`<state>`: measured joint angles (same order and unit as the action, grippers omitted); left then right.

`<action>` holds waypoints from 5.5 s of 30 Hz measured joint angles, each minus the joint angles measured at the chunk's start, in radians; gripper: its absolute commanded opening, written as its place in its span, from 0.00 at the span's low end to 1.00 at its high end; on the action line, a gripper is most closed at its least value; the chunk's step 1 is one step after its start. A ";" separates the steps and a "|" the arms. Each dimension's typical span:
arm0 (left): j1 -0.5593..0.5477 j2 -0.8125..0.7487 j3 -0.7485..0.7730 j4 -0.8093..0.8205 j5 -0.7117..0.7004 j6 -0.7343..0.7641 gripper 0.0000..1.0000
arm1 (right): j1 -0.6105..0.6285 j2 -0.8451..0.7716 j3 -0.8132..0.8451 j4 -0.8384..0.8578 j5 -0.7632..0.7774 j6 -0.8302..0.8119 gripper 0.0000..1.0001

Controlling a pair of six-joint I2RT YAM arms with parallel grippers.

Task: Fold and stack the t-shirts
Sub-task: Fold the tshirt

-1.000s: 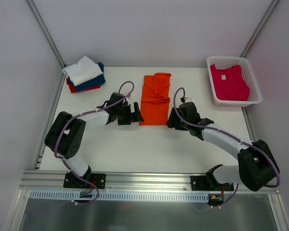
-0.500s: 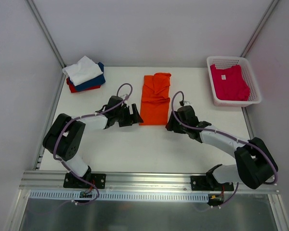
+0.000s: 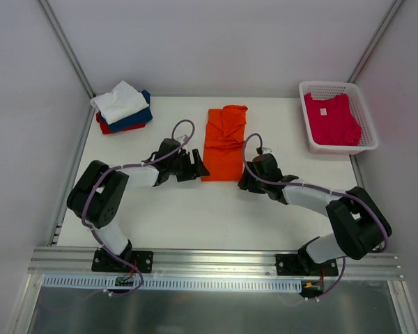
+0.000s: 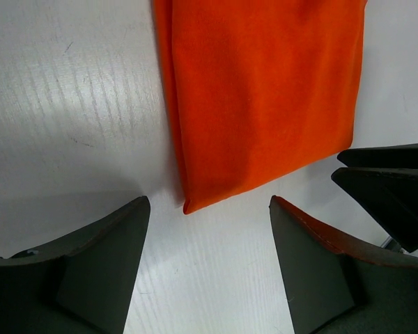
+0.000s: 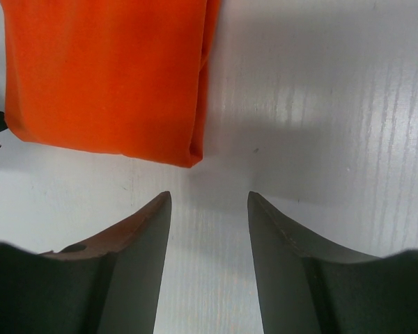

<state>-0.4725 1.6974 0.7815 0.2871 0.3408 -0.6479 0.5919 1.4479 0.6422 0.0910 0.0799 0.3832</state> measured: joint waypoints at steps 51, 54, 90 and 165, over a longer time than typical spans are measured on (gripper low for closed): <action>-0.035 0.060 0.022 0.036 0.008 -0.026 0.45 | -0.012 0.143 0.101 0.055 0.001 -0.028 0.23; -0.039 0.074 0.037 0.039 0.012 -0.025 0.43 | -0.012 0.150 0.101 0.058 -0.002 -0.027 0.20; -0.186 -0.142 -0.060 -0.109 -0.075 -0.045 0.00 | 0.138 -0.186 -0.022 -0.027 0.090 0.028 0.00; 0.074 0.354 0.971 -0.382 -0.068 0.163 0.00 | -0.208 0.425 0.861 -0.180 0.022 -0.244 0.00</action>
<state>-0.3981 2.0510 1.7527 -0.0948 0.2729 -0.4850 0.3836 1.8729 1.5036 -0.0891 0.1017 0.1390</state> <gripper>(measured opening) 0.010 0.012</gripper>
